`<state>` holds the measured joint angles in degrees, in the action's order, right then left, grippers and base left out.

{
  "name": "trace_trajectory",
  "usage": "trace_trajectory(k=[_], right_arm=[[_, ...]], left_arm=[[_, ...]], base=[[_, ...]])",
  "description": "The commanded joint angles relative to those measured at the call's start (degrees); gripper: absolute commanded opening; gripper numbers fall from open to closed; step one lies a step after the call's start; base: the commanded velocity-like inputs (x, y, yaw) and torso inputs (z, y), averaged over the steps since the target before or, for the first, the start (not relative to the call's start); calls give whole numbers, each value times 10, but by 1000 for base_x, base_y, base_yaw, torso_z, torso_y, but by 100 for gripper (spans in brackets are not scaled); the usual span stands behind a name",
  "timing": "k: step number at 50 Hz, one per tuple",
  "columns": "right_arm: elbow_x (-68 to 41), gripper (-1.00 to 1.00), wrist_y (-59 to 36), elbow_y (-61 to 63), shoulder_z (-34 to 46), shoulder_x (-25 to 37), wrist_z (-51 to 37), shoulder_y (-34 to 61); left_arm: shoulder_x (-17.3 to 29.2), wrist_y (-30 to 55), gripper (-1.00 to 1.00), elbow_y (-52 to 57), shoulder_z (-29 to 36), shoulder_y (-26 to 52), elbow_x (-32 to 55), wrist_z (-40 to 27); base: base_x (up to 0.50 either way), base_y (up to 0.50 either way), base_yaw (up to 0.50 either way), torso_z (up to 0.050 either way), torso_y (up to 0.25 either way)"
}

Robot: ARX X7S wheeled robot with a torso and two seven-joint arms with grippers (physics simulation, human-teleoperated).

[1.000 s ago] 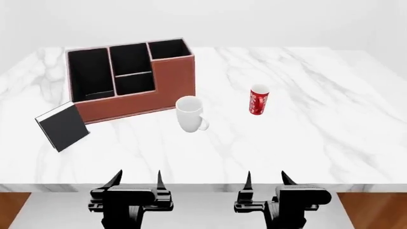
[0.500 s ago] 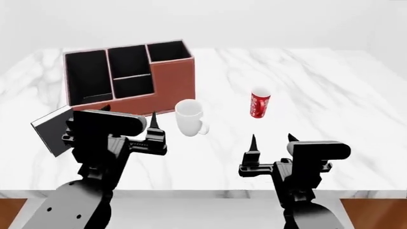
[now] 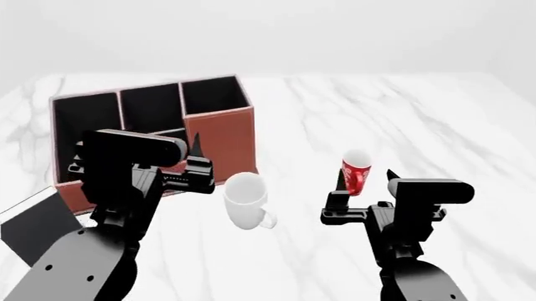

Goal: Pick up the red mug and place it to the right of the caddy.

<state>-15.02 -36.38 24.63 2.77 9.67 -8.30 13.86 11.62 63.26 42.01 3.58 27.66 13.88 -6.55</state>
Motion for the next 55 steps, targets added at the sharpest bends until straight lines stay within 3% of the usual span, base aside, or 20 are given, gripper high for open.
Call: trace_trajectory(k=[1, 16, 34, 42, 55], right_arm=[[-7, 100, -1, 0, 1, 4, -2, 0], [-16, 100, 3, -5, 3, 7, -2, -1], [-12, 100, 30, -14, 9, 16, -5, -17], [10, 100, 67, -17, 6, 26, -19, -86], [10, 100, 93, -51, -1, 31, -20, -114]], left_arm=[[3, 4, 100, 4, -1, 4, 3, -4], [8, 5, 100, 6, 1, 4, 7, -8], [11, -1, 100, 3, 1, 2, 12, -11], [13, -10, 100, -5, 3, -2, 11, -12], [15, -5, 100, -1, 0, 1, 17, -15]], base=[[500, 0, 0, 0, 0], [480, 0, 0, 0, 1], [0, 0, 0, 0, 1], [0, 0, 0, 0, 0], [0, 0, 0, 0, 0]])
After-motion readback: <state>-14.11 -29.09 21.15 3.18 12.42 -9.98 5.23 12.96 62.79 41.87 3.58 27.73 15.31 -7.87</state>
